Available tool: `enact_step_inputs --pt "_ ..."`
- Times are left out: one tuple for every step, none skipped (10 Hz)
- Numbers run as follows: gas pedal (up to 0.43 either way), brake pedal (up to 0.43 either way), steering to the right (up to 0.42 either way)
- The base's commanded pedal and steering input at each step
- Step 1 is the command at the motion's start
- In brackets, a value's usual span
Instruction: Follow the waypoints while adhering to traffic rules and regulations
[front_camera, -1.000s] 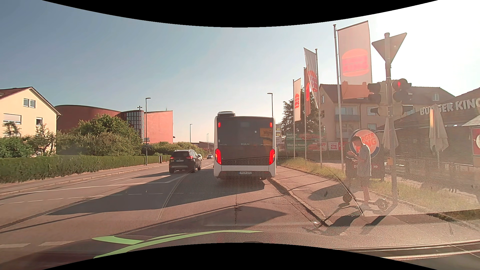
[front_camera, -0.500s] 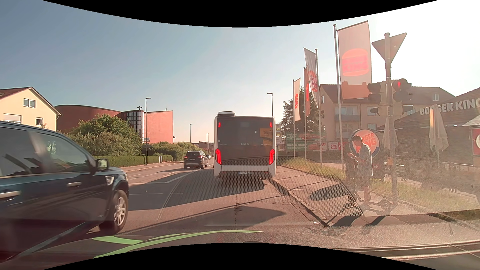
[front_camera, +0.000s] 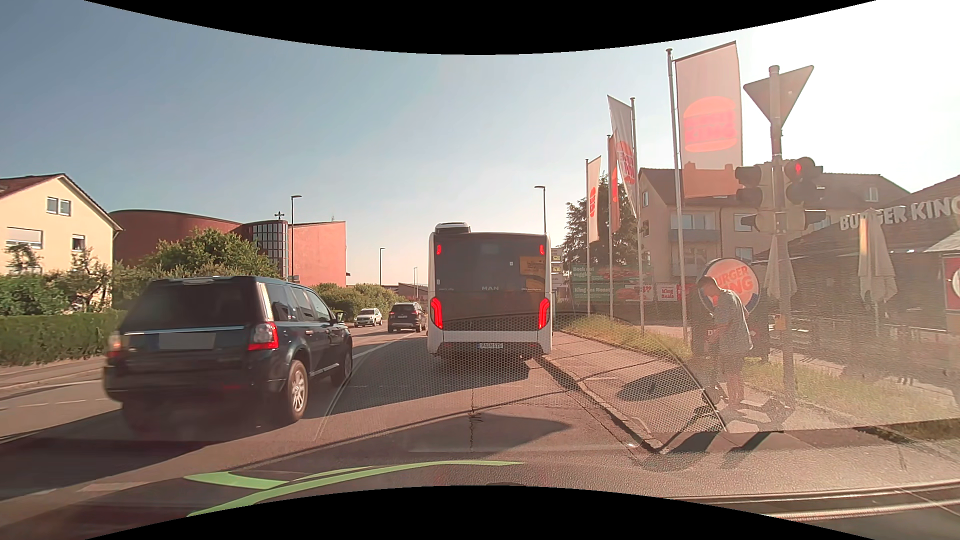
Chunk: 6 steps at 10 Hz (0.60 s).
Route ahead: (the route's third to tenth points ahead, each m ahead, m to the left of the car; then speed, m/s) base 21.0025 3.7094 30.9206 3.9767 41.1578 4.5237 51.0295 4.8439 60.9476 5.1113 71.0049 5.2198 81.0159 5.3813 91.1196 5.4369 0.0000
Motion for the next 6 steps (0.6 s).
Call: enact_step_inputs --pt "0.0 0.207 0.004" --pt "0.0 0.207 0.003" --pt "0.0 0.207 0.003" --pt "0.0 0.207 0.003" --pt "0.0 0.207 0.003" --pt "0.0 0.207 0.003"
